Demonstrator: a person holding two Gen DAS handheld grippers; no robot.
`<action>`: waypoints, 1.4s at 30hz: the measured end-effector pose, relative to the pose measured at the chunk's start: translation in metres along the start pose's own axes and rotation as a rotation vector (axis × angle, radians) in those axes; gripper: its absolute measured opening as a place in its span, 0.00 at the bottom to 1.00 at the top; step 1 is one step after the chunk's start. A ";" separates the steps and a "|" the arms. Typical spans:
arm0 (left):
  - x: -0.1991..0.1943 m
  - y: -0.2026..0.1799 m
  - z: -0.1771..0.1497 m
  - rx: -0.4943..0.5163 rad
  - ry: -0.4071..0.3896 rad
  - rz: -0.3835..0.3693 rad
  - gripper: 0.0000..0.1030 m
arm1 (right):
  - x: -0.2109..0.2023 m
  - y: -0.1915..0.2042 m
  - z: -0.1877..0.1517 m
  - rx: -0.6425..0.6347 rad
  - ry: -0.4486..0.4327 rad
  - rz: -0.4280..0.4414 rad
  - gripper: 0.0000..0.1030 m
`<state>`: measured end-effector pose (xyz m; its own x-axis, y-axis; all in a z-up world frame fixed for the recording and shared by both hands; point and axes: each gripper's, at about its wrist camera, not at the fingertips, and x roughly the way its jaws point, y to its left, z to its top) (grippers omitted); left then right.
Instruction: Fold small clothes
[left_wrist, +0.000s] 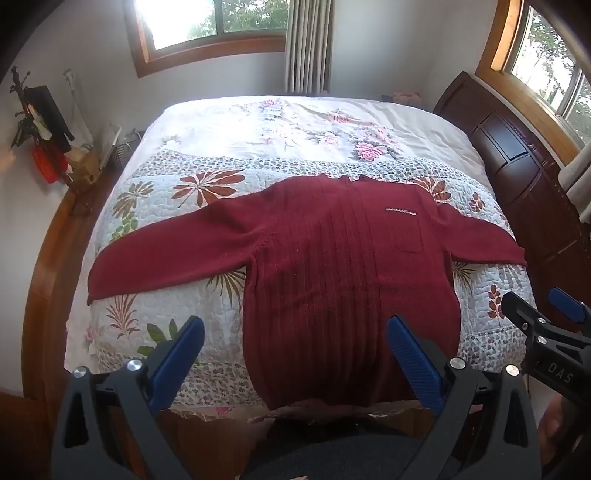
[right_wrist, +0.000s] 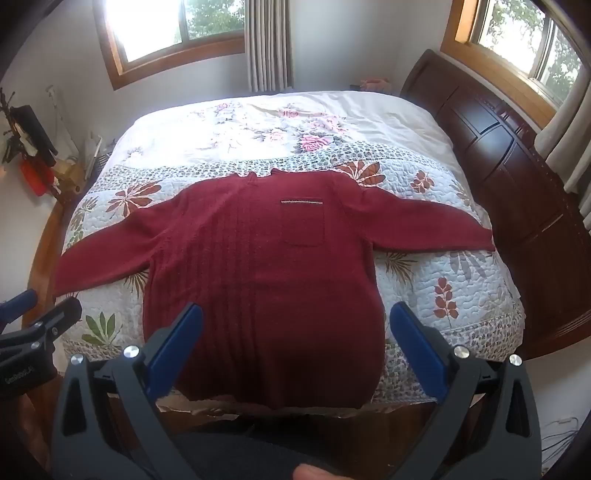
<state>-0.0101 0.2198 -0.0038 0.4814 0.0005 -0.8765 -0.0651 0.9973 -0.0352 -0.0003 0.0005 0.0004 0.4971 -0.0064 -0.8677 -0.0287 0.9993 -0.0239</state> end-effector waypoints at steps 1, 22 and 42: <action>0.000 0.000 0.000 0.001 -0.003 -0.001 0.96 | 0.000 0.000 0.000 0.003 0.003 0.006 0.98; -0.002 0.002 -0.002 -0.009 -0.006 0.000 0.96 | -0.001 0.003 -0.001 -0.007 0.002 0.015 0.98; -0.008 0.005 0.002 -0.015 -0.022 0.004 0.96 | -0.005 0.003 0.000 -0.012 -0.006 0.017 0.98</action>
<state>-0.0130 0.2247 0.0040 0.4998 0.0062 -0.8661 -0.0799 0.9960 -0.0389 -0.0029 0.0040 0.0041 0.5020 0.0110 -0.8648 -0.0480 0.9987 -0.0152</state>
